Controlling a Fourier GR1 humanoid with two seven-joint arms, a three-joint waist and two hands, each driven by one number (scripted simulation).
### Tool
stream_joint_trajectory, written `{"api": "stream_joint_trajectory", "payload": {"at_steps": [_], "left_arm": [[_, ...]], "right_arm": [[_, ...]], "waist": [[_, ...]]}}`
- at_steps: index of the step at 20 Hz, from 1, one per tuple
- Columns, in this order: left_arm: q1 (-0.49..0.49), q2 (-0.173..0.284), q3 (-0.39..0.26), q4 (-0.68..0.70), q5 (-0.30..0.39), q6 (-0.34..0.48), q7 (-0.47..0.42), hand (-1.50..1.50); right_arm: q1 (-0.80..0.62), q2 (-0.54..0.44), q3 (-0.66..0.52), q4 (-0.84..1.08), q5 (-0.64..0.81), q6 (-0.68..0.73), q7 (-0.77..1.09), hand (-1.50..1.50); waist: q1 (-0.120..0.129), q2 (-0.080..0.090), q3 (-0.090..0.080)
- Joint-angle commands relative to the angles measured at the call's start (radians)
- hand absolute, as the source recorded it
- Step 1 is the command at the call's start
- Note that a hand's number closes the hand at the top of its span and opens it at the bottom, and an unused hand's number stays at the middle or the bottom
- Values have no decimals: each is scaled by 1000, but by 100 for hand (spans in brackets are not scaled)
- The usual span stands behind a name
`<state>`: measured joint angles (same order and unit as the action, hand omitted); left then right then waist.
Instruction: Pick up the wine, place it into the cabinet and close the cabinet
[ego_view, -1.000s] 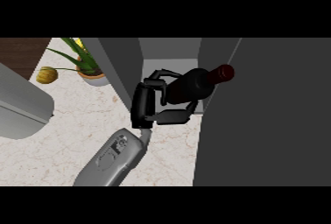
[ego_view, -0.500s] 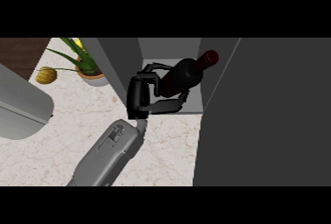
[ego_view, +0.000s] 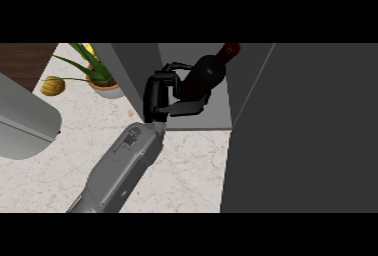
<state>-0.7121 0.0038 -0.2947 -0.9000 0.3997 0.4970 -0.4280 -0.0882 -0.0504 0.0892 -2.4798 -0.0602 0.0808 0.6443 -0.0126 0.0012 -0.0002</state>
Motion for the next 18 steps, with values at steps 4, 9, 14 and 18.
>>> {"api": "stream_joint_trajectory", "payload": {"at_steps": [4,9,14,18], "left_arm": [[-112,-4,40,222,51,-42,-78,150],[-250,17,139,355,42,-74,-45,150],[-268,-2,160,445,1,-70,-174,150],[-293,-4,189,529,9,-56,-276,150]], "right_arm": [[17,17,54,-112,-8,-17,59,-150],[22,-17,-26,-76,-91,24,36,-150],[23,30,59,-41,-5,3,-5,-150],[35,19,15,10,-49,38,-62,-150]], "waist": [[-14,3,0],[-14,5,0],[-13,6,0],[-18,9,0]]}}
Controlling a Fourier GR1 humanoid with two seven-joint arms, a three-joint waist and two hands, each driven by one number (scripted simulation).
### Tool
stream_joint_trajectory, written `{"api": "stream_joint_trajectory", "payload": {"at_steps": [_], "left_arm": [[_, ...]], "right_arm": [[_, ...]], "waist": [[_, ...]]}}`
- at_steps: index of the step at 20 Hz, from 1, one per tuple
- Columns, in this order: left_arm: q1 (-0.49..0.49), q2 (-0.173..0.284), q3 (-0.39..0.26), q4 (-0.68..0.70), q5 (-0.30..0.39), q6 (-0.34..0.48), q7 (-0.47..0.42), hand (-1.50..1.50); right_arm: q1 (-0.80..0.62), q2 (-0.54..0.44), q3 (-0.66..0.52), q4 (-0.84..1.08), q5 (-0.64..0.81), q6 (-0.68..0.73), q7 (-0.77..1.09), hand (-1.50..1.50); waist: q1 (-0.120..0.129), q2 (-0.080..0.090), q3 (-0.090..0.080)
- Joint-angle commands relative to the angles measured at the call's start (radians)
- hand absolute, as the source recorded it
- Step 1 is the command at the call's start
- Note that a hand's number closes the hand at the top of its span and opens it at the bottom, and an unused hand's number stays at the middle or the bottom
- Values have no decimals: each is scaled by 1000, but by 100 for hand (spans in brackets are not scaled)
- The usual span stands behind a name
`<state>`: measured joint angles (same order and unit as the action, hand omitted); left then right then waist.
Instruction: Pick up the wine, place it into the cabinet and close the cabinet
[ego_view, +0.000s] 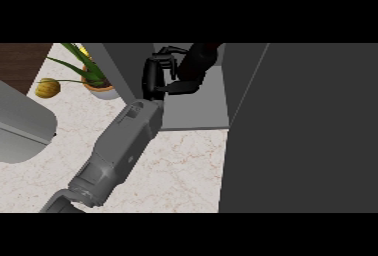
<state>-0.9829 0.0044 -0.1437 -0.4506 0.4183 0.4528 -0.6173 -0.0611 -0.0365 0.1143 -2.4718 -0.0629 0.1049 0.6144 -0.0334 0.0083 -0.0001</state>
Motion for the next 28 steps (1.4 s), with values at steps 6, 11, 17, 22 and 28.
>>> {"api": "stream_joint_trajectory", "payload": {"at_steps": [6,11,17,22,28], "left_arm": [[-143,4,81,158,-15,22,-59,150],[-161,-4,136,212,44,1,-70,150],[-135,-4,206,237,104,-87,-96,150],[-149,-3,218,277,89,-82,-114,150],[-160,31,220,308,73,-83,-147,150]], "right_arm": [[51,-18,-80,-42,-111,36,-35,-150],[-37,5,-10,-24,-47,2,19,-150],[81,-2,-28,-89,-118,42,-8,-150],[8,3,-30,-26,-68,22,-5,-150],[17,16,15,-43,-41,23,2,-150]], "waist": [[-5,3,1],[-14,8,-1],[-30,9,0],[-16,10,0],[-26,13,-1]]}}
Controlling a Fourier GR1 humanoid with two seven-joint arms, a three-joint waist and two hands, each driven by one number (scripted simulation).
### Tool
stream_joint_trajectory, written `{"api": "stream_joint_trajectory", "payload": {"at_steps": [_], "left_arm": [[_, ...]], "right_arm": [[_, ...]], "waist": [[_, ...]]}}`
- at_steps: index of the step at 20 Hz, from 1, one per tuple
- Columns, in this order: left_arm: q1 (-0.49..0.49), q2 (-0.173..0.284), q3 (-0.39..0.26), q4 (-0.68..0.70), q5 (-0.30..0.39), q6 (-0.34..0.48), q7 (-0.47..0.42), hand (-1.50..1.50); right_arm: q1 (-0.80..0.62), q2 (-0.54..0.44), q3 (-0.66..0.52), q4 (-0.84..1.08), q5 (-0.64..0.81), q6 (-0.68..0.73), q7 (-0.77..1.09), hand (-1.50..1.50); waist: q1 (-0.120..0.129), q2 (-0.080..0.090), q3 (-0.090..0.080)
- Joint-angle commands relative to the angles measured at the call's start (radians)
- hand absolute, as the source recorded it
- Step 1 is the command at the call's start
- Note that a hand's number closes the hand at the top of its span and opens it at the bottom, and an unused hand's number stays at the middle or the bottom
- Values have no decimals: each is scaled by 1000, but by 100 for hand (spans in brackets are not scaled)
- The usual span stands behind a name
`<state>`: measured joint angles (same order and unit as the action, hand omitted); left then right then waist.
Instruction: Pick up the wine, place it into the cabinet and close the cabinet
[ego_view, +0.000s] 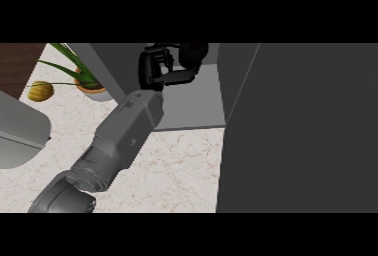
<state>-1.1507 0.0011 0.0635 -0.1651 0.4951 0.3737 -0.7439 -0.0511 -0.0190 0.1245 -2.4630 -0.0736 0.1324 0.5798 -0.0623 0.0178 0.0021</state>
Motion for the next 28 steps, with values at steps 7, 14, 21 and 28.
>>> {"api": "stream_joint_trajectory", "payload": {"at_steps": [7,14,21,28], "left_arm": [[-10,28,-6,71,-35,39,7,-150],[42,29,-24,98,-69,64,-23,-150],[27,33,-28,99,-87,107,-9,-150],[72,1,7,76,-66,97,-97,-150]], "right_arm": [[-40,18,61,-16,14,-40,42,-150],[-25,18,24,-80,-24,-33,72,-150],[30,-11,1,-65,-42,21,22,-150],[-4,11,46,-48,-11,-4,52,-150]], "waist": [[-6,9,-4],[-13,9,-4],[-11,6,-3],[-21,13,-4]]}}
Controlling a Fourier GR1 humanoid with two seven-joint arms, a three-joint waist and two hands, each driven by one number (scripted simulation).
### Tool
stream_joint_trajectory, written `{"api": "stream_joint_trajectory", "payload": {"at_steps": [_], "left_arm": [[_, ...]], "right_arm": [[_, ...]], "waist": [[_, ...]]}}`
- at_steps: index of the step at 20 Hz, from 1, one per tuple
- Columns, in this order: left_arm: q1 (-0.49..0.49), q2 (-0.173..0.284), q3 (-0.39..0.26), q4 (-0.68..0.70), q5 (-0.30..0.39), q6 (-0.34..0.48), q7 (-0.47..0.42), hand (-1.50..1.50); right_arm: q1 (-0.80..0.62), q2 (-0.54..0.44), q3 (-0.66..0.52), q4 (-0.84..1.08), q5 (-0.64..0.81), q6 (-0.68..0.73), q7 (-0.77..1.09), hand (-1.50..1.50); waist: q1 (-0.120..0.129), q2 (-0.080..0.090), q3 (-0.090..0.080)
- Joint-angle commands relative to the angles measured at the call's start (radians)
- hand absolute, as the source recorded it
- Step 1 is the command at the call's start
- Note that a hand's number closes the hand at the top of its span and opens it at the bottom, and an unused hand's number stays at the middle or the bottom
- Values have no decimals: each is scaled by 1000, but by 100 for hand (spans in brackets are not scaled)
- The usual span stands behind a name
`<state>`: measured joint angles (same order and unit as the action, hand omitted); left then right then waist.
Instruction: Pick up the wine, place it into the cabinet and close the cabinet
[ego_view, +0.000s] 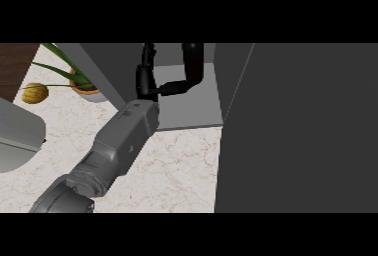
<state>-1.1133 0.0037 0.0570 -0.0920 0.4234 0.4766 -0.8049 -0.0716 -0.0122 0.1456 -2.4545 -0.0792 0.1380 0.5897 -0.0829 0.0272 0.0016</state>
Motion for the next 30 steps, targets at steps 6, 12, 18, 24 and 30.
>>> {"api": "stream_joint_trajectory", "payload": {"at_steps": [6,12,18,24,30], "left_arm": [[55,16,17,0,-2,-61,-67,-150],[48,13,-6,-2,-33,-133,-66,-150],[57,3,-7,-5,-30,-201,-61,-150],[71,-4,-1,-11,24,-217,-74,-150],[56,-4,-22,-30,72,-243,-45,-150]], "right_arm": [[-2,-1,-9,-18,-22,0,3,-150],[0,9,31,-76,-6,-26,70,-150],[-19,12,18,-31,-11,-33,24,-150],[-14,2,35,-63,-11,-28,65,-150],[-82,1,15,-31,-26,-59,106,-150]], "waist": [[-2,9,-3],[15,-4,-4],[26,-5,-3],[8,-11,-3],[23,-17,-3]]}}
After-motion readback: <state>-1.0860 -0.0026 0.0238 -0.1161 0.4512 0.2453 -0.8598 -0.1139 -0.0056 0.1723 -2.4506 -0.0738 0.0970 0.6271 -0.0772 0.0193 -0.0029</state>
